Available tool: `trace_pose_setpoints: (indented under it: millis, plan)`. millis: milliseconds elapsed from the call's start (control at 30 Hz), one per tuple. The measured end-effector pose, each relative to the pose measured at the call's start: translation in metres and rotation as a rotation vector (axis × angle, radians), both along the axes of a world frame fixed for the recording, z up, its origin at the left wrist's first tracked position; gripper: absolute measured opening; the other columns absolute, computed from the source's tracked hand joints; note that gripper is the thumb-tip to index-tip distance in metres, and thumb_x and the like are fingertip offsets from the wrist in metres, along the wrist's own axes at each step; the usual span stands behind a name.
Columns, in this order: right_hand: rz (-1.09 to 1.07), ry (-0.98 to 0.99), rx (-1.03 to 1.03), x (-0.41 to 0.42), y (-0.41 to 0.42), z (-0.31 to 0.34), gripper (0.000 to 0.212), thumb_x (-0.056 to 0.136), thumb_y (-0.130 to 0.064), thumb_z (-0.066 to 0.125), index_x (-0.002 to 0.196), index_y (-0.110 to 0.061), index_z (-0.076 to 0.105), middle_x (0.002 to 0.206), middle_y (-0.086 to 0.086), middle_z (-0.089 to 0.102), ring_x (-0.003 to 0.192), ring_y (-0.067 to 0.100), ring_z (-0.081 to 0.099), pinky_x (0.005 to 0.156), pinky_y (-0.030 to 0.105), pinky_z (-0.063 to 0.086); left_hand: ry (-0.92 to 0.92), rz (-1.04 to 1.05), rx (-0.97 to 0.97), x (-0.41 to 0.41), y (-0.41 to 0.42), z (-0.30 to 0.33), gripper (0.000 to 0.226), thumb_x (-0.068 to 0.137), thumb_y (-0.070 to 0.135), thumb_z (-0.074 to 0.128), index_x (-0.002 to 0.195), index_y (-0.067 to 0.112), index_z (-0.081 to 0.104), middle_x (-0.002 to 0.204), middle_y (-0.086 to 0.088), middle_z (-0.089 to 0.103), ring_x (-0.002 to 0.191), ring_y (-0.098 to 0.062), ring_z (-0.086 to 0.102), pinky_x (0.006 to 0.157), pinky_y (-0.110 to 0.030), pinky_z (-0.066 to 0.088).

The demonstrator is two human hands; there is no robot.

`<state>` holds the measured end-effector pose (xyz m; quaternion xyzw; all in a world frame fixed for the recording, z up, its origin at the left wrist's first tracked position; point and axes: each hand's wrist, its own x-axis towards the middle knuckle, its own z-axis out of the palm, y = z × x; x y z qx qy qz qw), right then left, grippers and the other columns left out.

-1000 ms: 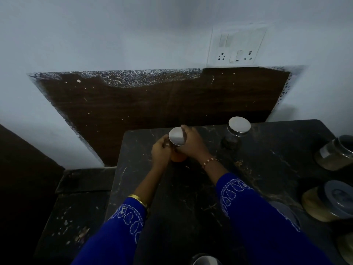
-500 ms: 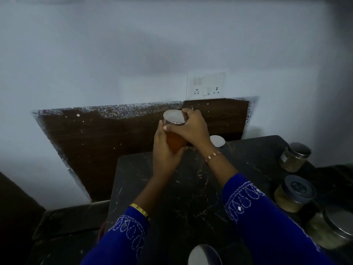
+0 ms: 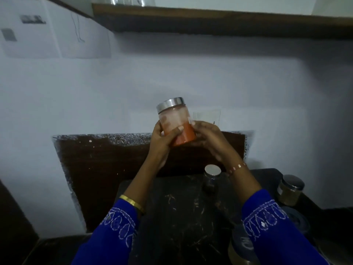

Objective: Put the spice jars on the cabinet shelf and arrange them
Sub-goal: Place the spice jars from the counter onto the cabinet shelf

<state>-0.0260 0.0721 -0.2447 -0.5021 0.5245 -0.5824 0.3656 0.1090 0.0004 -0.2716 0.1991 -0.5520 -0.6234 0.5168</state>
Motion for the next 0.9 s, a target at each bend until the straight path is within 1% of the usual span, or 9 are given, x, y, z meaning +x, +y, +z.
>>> trace_pose_setpoints:
  millis: [100,200,300,433,533,600,700,800,900]
  plan:
    - [0.072,-0.071,-0.012,-0.005,0.006,0.01,0.038,0.093,-0.023,0.051,0.129,-0.01,0.048,0.123,0.009,0.056,0.112,0.027,0.058,0.092,0.042,0.052,0.011,-0.093,0.009,-0.005,0.001,0.021,0.056,0.065,0.026,0.071,0.117,0.013,0.054,0.116,-0.011,0.061,0.108,-0.029,0.059,0.093,-0.049,0.05]
    - [0.047,-0.117,-0.083,-0.007,0.011,0.02,0.049,0.089,-0.02,0.057,0.135,-0.014,0.042,0.125,0.013,0.055,0.114,0.029,0.058,0.092,0.043,0.053,0.053,-0.154,-0.014,-0.014,0.004,0.036,0.066,0.062,0.033,0.068,0.121,0.01,0.052,0.116,-0.014,0.059,0.105,-0.029,0.058,0.09,-0.046,0.05]
    - [-0.149,-0.021,-0.174,-0.004,0.012,0.028,0.057,0.083,-0.024,0.067,0.134,-0.021,0.043,0.122,0.012,0.058,0.109,0.026,0.06,0.087,0.04,0.055,0.079,-0.099,-0.019,-0.025,0.005,0.044,0.072,0.074,0.033,0.064,0.135,0.005,0.039,0.127,-0.017,0.054,0.111,-0.029,0.056,0.088,-0.04,0.052]
    - [-0.463,0.136,-0.303,0.005,0.01,0.032,0.07,0.076,-0.032,0.073,0.137,-0.022,0.04,0.125,0.003,0.053,0.101,0.013,0.053,0.076,0.015,0.048,-0.049,0.09,-0.081,-0.036,0.005,0.053,0.04,0.096,0.026,0.044,0.132,0.009,0.046,0.134,-0.014,0.052,0.122,-0.029,0.052,0.088,-0.038,0.052]
    - [-0.588,0.306,-0.389,0.007,0.006,0.032,0.075,0.074,-0.036,0.073,0.139,-0.022,0.038,0.13,0.005,0.048,0.114,0.018,0.05,0.087,0.024,0.048,-0.104,0.115,-0.131,-0.039,0.01,0.061,0.04,0.097,0.028,0.04,0.133,0.012,0.048,0.133,-0.01,0.054,0.121,-0.026,0.053,0.088,-0.036,0.053]
    - [-0.596,0.36,-0.429,0.007,0.005,0.034,0.07,0.078,-0.037,0.07,0.14,-0.024,0.038,0.13,0.005,0.048,0.117,0.021,0.049,0.089,0.027,0.048,-0.098,0.116,-0.163,-0.039,0.014,0.067,0.042,0.097,0.031,0.039,0.133,0.011,0.048,0.132,-0.009,0.055,0.119,-0.024,0.054,0.09,-0.037,0.052]
    - [-0.51,0.319,-0.452,0.005,0.008,0.046,0.061,0.086,-0.028,0.063,0.141,-0.022,0.037,0.136,0.004,0.049,0.118,0.021,0.052,0.084,0.019,0.045,-0.076,0.151,-0.201,-0.038,0.013,0.078,0.041,0.097,0.031,0.038,0.133,0.012,0.047,0.128,-0.006,0.055,0.113,-0.02,0.054,0.091,-0.037,0.051]
    - [-0.449,0.308,-0.433,0.001,0.006,0.063,0.066,0.087,-0.026,0.062,0.144,-0.02,0.03,0.139,0.005,0.049,0.117,0.022,0.054,0.084,0.018,0.044,-0.082,0.208,-0.284,-0.038,0.008,0.095,0.039,0.097,0.03,0.038,0.133,0.016,0.047,0.121,0.001,0.056,0.105,-0.014,0.057,0.083,-0.025,0.052]
    - [-0.415,0.282,-0.469,-0.003,-0.002,0.092,0.068,0.087,-0.026,0.061,0.145,-0.02,0.027,0.138,0.006,0.05,0.115,0.022,0.054,0.081,0.015,0.044,-0.095,0.242,-0.394,-0.039,0.0,0.123,0.039,0.098,0.031,0.038,0.132,0.016,0.047,0.122,0.0,0.057,0.103,-0.013,0.058,0.081,-0.02,0.053]
